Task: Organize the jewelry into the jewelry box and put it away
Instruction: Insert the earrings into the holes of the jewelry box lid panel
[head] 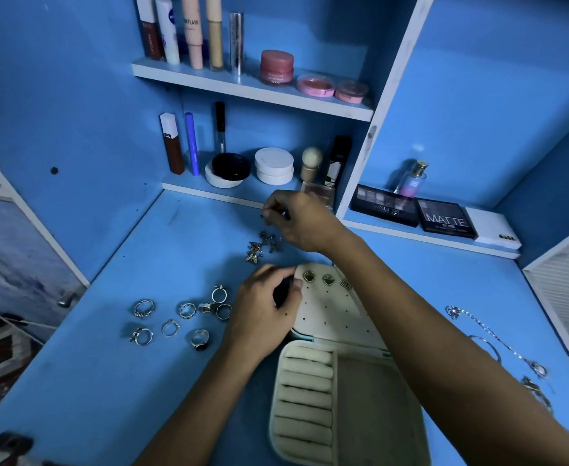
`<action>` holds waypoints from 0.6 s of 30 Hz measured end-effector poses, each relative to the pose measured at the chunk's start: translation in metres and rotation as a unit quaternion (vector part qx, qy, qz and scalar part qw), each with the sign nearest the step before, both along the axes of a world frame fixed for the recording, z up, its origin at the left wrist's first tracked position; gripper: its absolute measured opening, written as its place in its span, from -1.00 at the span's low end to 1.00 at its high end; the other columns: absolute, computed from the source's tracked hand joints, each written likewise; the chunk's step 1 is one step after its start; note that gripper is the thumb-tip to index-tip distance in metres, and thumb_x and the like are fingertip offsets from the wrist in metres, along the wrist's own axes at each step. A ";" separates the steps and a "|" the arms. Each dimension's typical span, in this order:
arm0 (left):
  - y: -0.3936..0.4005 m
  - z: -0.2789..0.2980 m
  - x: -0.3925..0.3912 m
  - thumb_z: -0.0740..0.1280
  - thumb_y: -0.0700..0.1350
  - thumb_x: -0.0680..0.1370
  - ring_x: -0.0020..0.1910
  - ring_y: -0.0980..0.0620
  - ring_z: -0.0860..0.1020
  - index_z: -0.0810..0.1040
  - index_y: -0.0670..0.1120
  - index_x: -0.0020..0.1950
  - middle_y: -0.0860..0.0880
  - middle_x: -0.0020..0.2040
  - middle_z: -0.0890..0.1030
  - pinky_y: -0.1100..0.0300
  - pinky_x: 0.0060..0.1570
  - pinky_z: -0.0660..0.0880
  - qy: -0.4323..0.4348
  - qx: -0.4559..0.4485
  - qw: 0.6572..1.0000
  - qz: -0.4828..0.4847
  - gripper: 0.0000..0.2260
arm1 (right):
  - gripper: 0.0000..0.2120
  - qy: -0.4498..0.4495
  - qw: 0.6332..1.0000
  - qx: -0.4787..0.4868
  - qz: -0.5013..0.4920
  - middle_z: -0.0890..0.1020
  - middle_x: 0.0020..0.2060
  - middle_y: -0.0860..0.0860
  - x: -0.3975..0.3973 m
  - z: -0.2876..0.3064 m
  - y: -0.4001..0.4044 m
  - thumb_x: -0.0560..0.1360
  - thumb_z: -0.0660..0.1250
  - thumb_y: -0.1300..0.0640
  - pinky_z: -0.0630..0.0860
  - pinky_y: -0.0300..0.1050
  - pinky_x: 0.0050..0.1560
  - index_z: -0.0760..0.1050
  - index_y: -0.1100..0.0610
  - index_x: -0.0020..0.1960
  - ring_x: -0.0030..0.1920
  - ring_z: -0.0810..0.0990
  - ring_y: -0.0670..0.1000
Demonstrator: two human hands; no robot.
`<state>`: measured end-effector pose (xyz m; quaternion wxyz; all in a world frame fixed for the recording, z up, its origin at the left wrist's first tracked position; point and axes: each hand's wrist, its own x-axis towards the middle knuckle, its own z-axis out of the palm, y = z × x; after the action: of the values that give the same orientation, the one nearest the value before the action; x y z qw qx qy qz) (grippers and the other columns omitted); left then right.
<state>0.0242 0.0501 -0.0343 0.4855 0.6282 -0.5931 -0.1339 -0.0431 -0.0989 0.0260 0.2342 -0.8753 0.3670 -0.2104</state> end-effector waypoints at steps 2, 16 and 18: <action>0.000 0.000 -0.001 0.34 -0.10 0.51 -0.11 0.15 0.56 0.67 -0.09 0.03 0.04 -0.09 0.64 0.34 -0.05 0.45 0.001 -0.004 1.000 0.001 -0.83 | -0.92 -0.023 1.000 0.004 -0.010 0.69 -0.20 -0.04 -0.010 0.001 0.003 0.58 0.34 0.17 0.38 -0.41 -0.20 0.61 0.12 -0.03 -0.23 0.58 -0.08; 0.003 0.003 0.000 0.32 -0.07 0.52 -0.08 0.27 0.53 0.68 -0.12 0.06 0.04 -0.05 0.64 0.57 -0.05 0.34 0.002 0.006 1.000 0.001 -0.78 | -0.85 -0.203 0.963 0.128 -0.123 0.70 -0.10 -0.03 -0.112 0.011 0.048 0.61 0.31 0.24 0.66 -0.15 -0.13 0.62 0.05 0.01 -0.10 0.72 -0.09; 0.003 0.003 0.000 0.32 -0.07 0.52 -0.09 0.36 0.51 0.68 -0.12 0.06 0.05 -0.05 0.64 0.58 -0.06 0.33 0.006 0.005 1.000 0.001 -0.79 | -0.84 -0.239 0.949 0.154 -0.138 0.70 -0.08 -0.02 -0.122 0.009 0.055 0.60 0.32 0.28 0.66 -0.14 -0.10 0.63 0.07 -0.03 -0.06 0.73 -0.06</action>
<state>0.0241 0.0531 -0.0317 0.4858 0.6303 -0.5890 -0.1408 -0.1649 -0.0442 0.0351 0.4156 -0.6935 0.4457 -0.3842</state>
